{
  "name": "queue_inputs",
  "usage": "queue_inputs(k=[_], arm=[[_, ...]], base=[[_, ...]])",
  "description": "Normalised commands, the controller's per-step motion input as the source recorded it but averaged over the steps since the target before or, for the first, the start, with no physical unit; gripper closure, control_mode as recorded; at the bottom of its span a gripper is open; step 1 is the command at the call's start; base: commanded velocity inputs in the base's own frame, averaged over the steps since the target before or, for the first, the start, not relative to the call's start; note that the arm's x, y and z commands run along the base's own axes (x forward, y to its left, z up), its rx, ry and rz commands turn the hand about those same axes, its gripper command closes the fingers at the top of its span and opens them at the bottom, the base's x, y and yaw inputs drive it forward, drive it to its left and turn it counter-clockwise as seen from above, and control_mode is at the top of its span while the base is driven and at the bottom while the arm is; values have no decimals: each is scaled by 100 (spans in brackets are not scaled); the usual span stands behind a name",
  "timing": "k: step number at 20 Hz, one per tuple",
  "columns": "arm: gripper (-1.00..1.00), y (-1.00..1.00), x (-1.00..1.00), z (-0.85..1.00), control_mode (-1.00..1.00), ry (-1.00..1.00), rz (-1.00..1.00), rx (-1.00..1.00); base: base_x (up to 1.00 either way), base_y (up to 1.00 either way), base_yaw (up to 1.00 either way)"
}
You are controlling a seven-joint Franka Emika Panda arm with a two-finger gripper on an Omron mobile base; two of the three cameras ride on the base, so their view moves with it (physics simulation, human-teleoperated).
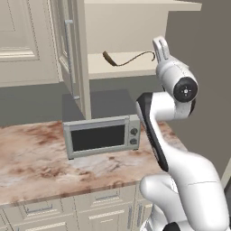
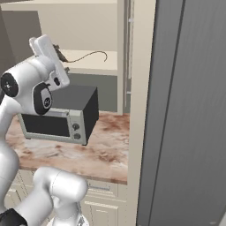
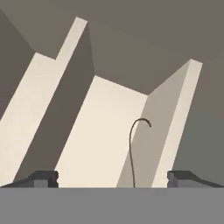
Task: Open the cabinet and move the ladle to the pot. Then close the cabinet.
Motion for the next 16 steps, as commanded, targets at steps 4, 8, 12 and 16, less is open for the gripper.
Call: queue_inputs(k=[4, 8, 12, 16], arm=[[-100, 0, 11, 27, -100, -5, 0, -1], [-100, 0, 20, 10, -100, 0, 1, 0], [-100, -7, 9, 0, -100, 1, 1, 0], [-100, -8, 11, 0, -100, 2, 0, 0]], base=[[0, 0, 0], [0, 0, 0], [0, 0, 0], [0, 0, 0]])
